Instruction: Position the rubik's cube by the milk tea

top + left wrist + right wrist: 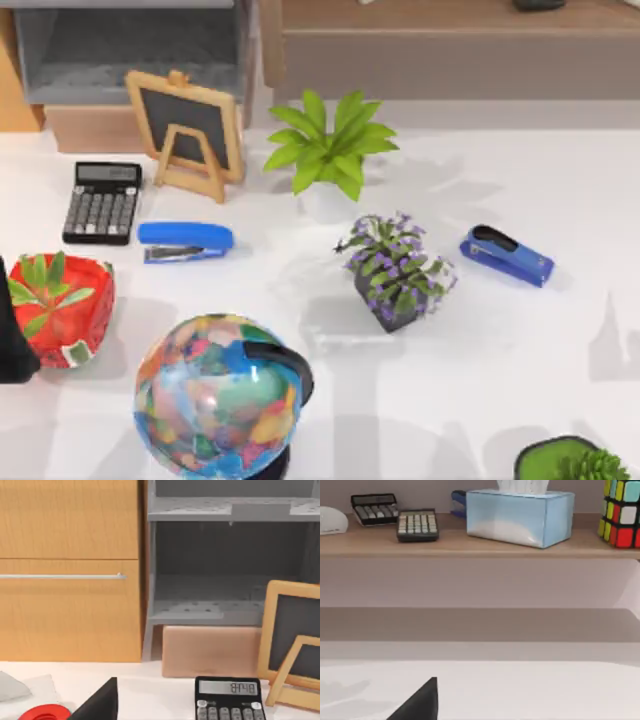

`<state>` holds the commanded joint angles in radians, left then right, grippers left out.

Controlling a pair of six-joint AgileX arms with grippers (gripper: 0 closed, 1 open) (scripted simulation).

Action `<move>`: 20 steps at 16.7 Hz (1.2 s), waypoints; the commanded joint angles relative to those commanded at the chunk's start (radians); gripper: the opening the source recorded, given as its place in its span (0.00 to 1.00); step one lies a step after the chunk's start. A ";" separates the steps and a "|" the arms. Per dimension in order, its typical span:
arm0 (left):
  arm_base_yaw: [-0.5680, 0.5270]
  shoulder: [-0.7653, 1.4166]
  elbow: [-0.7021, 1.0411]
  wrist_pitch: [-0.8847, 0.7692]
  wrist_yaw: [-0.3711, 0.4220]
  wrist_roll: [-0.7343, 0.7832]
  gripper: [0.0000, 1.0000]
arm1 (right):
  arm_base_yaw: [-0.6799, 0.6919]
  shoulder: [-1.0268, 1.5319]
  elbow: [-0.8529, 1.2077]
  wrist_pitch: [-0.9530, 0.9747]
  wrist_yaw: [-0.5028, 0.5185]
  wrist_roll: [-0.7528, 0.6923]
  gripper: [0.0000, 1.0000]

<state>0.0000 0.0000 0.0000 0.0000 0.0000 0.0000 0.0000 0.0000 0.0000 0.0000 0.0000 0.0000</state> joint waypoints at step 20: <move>0.000 0.000 0.000 0.000 0.000 0.000 1.00 | -0.315 1.422 0.698 0.814 -0.190 -0.004 1.00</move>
<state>0.0000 0.0000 0.0000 0.0000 0.0000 0.0000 -0.3148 1.4224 0.6981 0.8136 -0.1904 -0.0042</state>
